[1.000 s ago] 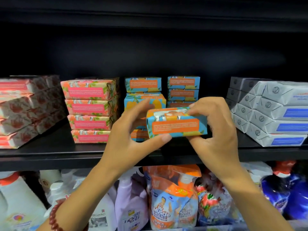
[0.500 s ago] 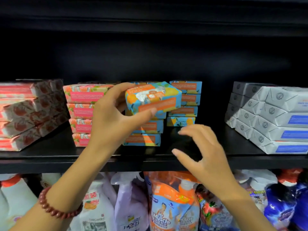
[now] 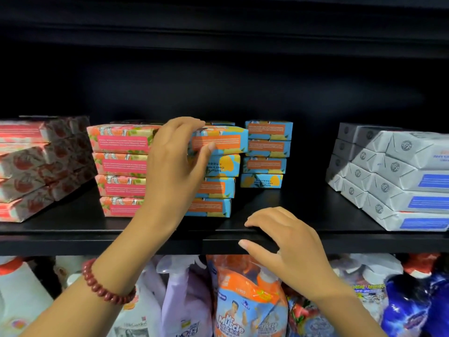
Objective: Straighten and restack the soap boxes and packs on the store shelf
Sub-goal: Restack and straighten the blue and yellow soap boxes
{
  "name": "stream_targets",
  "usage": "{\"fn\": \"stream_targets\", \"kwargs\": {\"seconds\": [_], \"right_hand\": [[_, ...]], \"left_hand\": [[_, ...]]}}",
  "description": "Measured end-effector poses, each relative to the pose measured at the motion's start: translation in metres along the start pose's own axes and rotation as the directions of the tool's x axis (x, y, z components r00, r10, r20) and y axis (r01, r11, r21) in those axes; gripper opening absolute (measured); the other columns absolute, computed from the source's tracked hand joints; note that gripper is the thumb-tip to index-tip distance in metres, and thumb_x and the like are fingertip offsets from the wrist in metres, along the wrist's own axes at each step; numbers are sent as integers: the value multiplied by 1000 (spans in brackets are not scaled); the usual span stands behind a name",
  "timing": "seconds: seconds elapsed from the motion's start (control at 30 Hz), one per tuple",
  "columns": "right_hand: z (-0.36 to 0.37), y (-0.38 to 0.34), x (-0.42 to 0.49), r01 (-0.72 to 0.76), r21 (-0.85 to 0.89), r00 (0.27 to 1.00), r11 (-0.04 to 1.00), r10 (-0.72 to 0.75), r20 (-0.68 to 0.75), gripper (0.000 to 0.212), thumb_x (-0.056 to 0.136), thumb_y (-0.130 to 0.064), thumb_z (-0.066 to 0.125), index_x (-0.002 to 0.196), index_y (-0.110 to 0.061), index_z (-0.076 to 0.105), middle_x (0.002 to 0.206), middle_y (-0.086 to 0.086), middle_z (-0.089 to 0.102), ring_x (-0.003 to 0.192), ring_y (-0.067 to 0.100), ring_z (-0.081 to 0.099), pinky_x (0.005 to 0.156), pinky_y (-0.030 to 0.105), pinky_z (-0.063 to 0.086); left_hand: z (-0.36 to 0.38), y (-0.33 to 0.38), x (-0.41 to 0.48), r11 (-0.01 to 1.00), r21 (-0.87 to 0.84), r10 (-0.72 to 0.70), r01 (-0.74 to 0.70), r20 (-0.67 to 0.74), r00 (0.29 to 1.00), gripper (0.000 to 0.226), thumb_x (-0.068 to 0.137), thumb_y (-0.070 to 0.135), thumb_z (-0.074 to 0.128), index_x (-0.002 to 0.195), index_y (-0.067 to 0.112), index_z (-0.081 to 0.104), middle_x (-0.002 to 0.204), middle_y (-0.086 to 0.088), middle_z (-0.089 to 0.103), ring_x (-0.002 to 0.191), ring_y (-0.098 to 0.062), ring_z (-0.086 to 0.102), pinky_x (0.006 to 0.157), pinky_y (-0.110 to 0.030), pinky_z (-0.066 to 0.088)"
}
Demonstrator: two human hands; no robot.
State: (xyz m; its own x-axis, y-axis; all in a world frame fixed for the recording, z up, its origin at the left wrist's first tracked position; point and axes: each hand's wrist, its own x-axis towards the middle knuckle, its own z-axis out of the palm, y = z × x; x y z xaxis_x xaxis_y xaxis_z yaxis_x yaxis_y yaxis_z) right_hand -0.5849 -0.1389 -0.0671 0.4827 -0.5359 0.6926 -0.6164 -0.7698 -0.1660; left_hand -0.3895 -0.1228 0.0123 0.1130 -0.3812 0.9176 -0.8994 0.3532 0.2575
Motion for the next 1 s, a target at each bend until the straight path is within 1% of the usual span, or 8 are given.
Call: {"fn": "stream_targets", "kwargs": {"seconds": [0.27,0.37,0.43,0.63,0.77,0.87,0.93,1.0], "right_hand": [[-1,1,-1,-3,9,1000,1000,3,23,32,79,-49,59,97,-25,68,97,-17,64,93,2,58,71,22,51],[-7,8,4,-64,175,995,982,48,90,31,78,-52,58,97,-29,66,98,-21,63,97,-2,56,79,22,48],[-13,17,17,-107,336,994,936,107,19,26,78,-45,65,97,-28,67,99,-20,63,99,-2,57,84,18,46],[-23,61,87,-185,273,927,944,260,-271,38,82,-18,70,116,-10,57,117,-1,54,112,14,50,94,25,41],[-20,83,118,-245,261,913,934,313,-260,49,80,-6,68,125,-8,50,122,1,48,113,11,41,84,2,32],[-15,89,127,-231,338,925,912,314,-215,61,77,7,64,132,-11,45,129,7,44,119,16,44,94,21,45],[-10,89,128,-221,368,916,903,322,-241,56,76,13,59,127,-8,48,117,1,46,109,4,48,88,22,50],[-6,89,129,-207,362,902,909,320,-289,46,76,16,56,118,-3,52,100,-9,46,94,-14,46,74,2,44]], "left_hand": [[1,0,-5,998,33,54,-52,-44,998,31,85,0,64,115,4,61,123,-12,58,117,-26,52,97,-29,39],[-3,2,-25,987,26,163,-161,-107,981,25,84,8,65,107,1,64,119,-16,58,114,-28,52,97,-31,40],[-1,4,-44,979,-29,198,-202,-105,975,20,83,12,66,98,0,67,106,-13,64,102,-25,57,89,-30,43],[15,7,-79,995,-56,92,-79,280,956,29,83,41,54,76,18,70,75,8,67,73,-15,64,58,-33,50],[16,6,-79,999,-5,32,-33,389,921,34,82,50,48,73,26,70,73,14,67,73,-9,63,56,-31,50],[15,5,-78,1000,-10,5,-1,413,911,35,82,52,46,73,29,69,75,15,66,75,-5,61,58,-29,49],[15,5,-78,1000,-8,-1,5,414,910,35,81,53,46,73,29,69,75,16,66,75,-5,61,58,-29,49],[15,6,-78,1000,-7,-2,6,410,912,34,81,53,46,73,29,69,74,16,66,75,-5,61,58,-29,49]]}}
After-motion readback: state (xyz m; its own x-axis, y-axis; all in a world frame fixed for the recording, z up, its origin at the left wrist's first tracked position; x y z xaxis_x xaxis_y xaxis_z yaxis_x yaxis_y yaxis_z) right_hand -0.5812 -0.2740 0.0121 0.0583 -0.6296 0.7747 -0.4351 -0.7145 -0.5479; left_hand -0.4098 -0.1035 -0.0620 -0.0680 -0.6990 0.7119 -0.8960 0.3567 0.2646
